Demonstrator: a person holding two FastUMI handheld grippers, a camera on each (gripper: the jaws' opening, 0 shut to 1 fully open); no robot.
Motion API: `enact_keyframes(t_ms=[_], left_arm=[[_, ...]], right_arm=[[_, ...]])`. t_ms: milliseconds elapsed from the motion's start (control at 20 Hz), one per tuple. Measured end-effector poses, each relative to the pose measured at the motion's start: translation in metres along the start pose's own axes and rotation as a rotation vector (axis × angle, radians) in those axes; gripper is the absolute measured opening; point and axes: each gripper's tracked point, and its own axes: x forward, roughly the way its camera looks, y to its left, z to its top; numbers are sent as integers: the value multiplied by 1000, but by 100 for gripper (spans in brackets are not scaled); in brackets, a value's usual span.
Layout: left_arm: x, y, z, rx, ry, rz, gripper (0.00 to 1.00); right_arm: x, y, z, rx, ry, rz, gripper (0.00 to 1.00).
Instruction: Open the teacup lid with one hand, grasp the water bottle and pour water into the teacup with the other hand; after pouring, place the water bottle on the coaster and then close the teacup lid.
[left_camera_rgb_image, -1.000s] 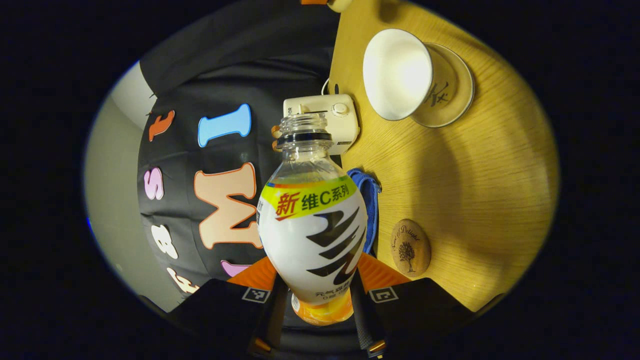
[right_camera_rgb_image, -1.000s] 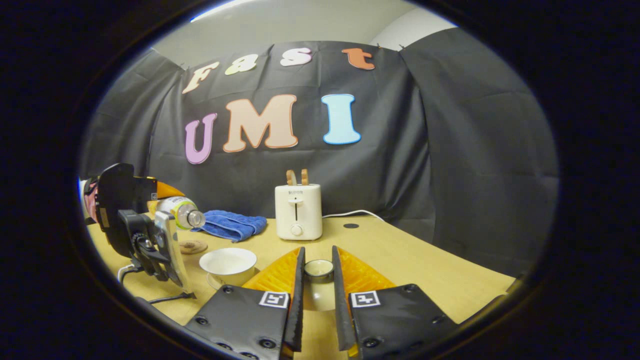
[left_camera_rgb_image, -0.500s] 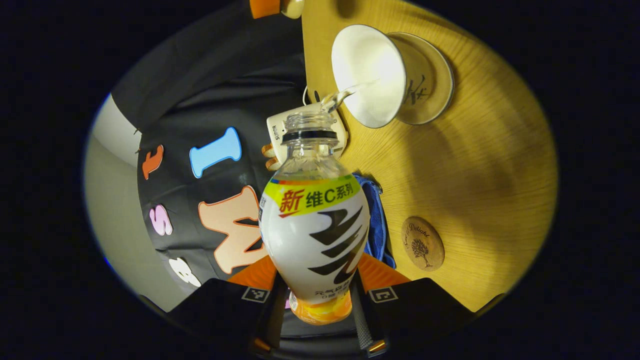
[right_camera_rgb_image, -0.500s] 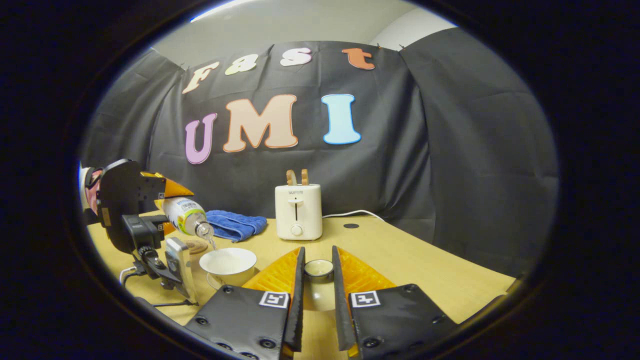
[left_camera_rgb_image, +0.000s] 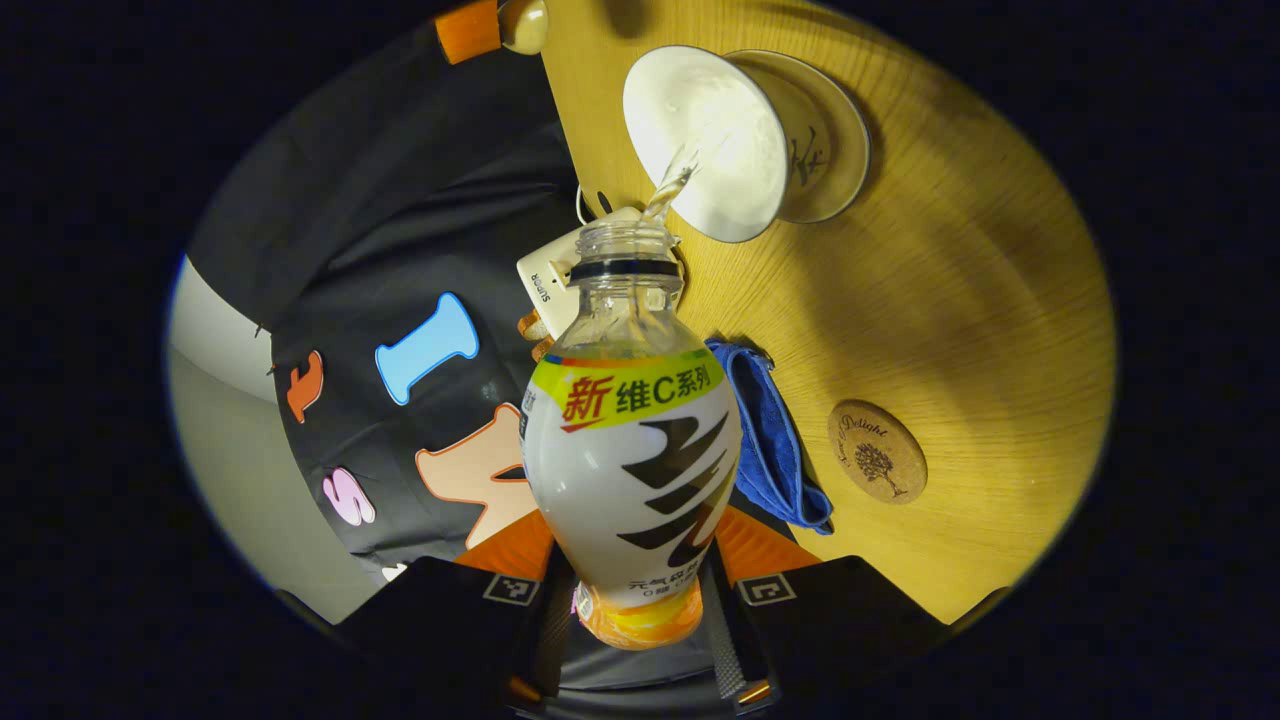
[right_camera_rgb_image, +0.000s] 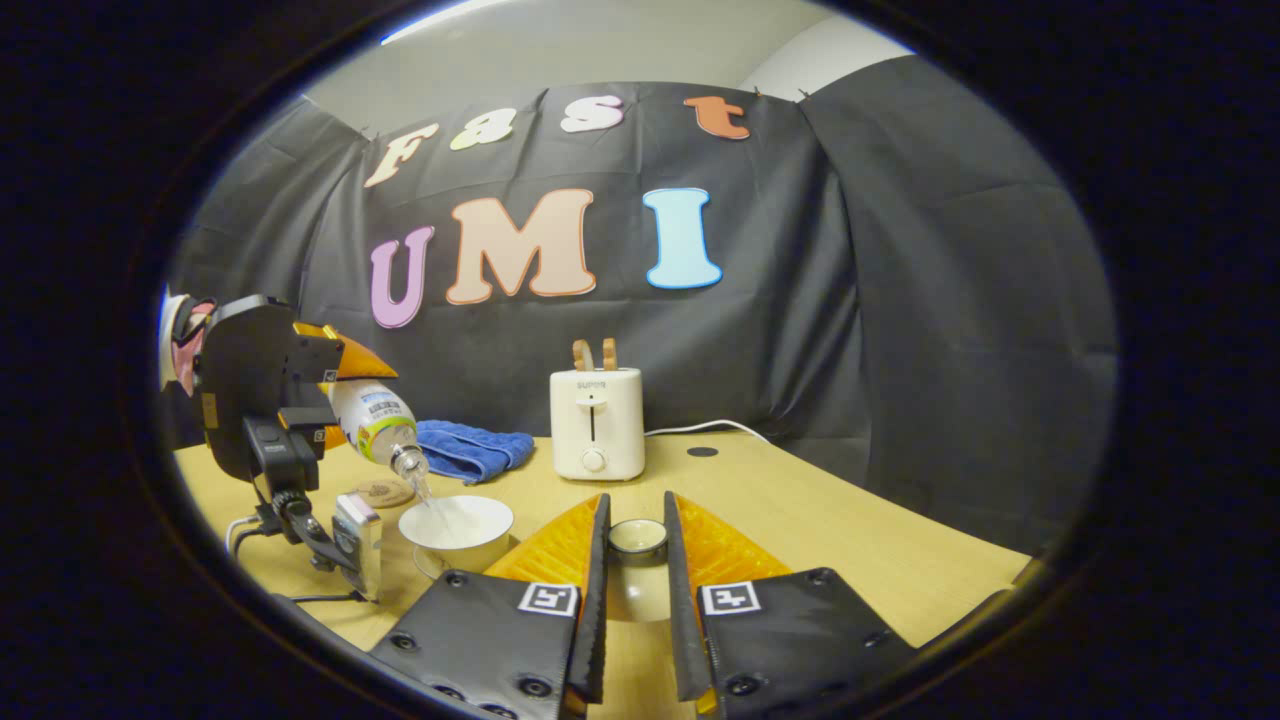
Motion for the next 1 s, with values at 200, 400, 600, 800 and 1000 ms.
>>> enact_keyframes(t_ms=[200, 400, 600, 800, 1000], left_arm=[[3, 14, -2, 56, -1, 4, 57], [5, 19, 0, 99, -4, 6, 57], [4, 22, 0, 119, -4, 2, 58], [7, 7, -2, -19, -9, -46, 56], [4, -16, -6, -386, -18, -122, 57]], right_arm=[[0, 0, 0, 0, 0, 0, 31], [0, 0, 0, 0, 0, 0, 31], [0, 0, 0, 0, 0, 0, 31], [0, 0, 0, 0, 0, 4, 31], [0, 0, 0, 0, 1, 4, 31]])
